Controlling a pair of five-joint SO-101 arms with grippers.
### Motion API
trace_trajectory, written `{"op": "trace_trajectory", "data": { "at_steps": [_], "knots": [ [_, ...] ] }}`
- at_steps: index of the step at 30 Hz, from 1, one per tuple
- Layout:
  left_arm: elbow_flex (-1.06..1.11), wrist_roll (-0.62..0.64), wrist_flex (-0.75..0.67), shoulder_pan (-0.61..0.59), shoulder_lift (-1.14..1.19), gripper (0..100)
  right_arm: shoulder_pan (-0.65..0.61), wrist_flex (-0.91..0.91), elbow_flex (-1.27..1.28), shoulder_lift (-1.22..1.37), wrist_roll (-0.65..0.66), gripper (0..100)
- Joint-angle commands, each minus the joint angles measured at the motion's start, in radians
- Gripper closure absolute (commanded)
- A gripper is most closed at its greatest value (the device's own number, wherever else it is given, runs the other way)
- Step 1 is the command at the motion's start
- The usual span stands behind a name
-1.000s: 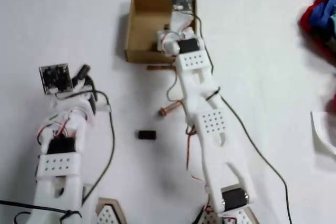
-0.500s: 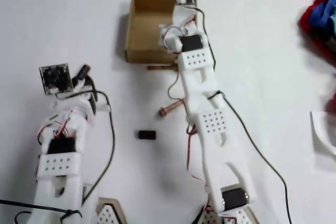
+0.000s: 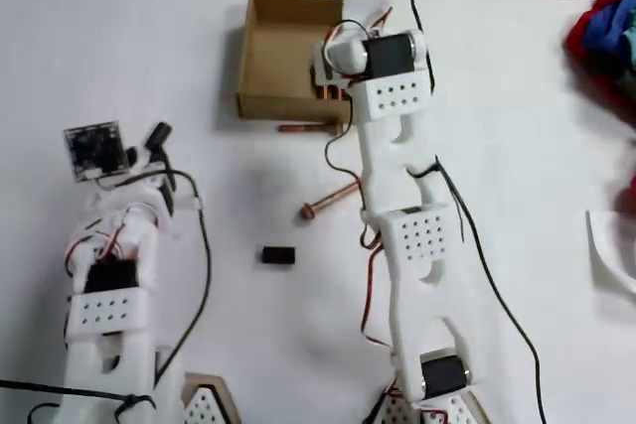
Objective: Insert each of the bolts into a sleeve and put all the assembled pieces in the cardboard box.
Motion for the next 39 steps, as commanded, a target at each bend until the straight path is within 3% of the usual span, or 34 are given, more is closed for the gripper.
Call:
{"op": "trace_trajectory", "data": {
  "at_steps": [1,5,10,14,17,21,24,31,36,39],
  "knots": [
    [-0.012,0.101,-0.023,-0.098,-0.008,89,-0.016,0.031,-0.003,-0.094,0.130,94.2],
    [-0.039,0.147,-0.023,-0.219,-0.008,89,-0.082,0.031,0.106,-0.168,0.164,94.3],
    [-0.074,0.143,-0.028,-0.347,-0.002,89,-0.223,0.030,0.448,-0.314,0.172,93.9],
    [-0.076,0.144,-0.094,-0.423,0.003,89,-0.280,0.024,0.713,-0.355,0.288,93.9],
    [-0.093,0.144,-0.115,-0.451,0.075,89,-0.303,0.004,0.756,-0.354,0.333,93.8],
    [-0.213,0.143,-0.100,-0.468,0.301,89,-0.312,-0.150,0.758,-0.354,0.272,87.6],
    [-0.401,0.109,0.046,-0.514,0.497,89,-0.323,-0.285,0.756,-0.314,0.222,81.0],
    [-0.852,0.040,0.535,-0.655,0.832,89,-0.438,-0.572,0.638,-0.153,0.023,84.1],
    [-0.975,0.009,0.660,-0.769,0.902,89,-0.519,-0.848,0.506,0.010,-0.023,85.4],
    [-0.986,-0.017,0.663,-0.821,0.901,89,-0.536,-1.010,0.443,0.122,-0.023,93.3]
  ]
}}
